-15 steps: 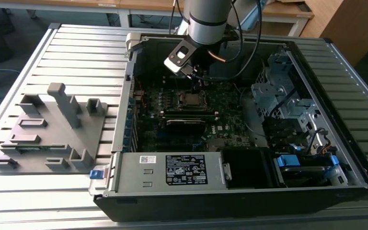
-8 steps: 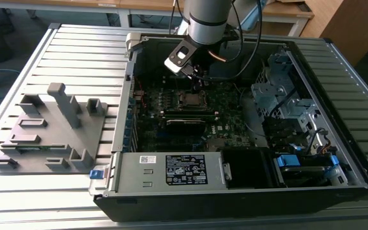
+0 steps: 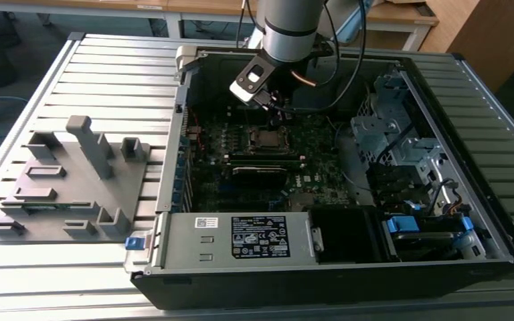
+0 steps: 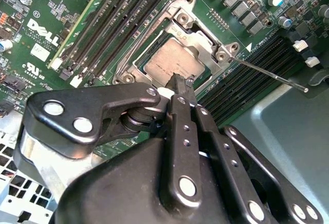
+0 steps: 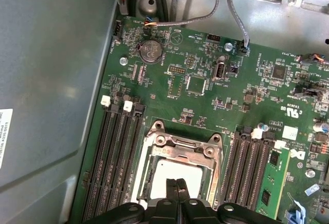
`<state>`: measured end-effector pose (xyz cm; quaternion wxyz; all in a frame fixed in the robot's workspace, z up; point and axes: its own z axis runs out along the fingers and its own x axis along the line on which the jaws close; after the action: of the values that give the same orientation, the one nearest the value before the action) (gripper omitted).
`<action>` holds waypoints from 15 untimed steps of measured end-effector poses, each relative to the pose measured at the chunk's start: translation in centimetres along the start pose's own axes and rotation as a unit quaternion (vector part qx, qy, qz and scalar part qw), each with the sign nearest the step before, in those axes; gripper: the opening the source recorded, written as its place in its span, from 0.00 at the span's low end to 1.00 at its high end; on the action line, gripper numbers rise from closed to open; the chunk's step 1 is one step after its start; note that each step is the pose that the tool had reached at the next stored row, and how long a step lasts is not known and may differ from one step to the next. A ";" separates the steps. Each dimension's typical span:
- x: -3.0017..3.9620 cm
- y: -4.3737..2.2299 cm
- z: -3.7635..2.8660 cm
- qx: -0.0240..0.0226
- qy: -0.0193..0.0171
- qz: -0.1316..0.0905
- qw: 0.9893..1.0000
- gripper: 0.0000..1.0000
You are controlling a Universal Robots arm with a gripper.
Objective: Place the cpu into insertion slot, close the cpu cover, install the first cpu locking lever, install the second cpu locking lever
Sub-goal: 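Close the cpu cover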
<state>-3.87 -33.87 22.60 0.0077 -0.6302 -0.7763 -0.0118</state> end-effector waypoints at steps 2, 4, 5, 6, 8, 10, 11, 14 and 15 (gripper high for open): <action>0.00 0.00 0.00 0.000 0.000 -0.001 1.000 0.10; 0.00 0.00 0.00 0.000 0.000 -0.002 1.000 0.10; 0.00 0.00 0.00 0.000 0.000 -0.002 1.000 0.10; 0.00 0.00 0.00 0.000 0.000 -0.002 1.000 0.10; 0.00 0.00 0.00 0.000 0.000 -0.003 1.000 0.10; 0.00 0.00 0.00 0.000 0.000 -0.005 1.000 0.10; 0.00 0.00 0.00 0.000 0.000 -0.007 1.000 0.10; 0.00 0.00 0.00 0.000 0.000 -0.013 1.000 0.10; 0.00 0.00 0.01 0.000 0.000 -0.015 1.000 0.10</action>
<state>-3.87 -33.87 22.59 0.0079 -0.6184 -0.7857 -0.0118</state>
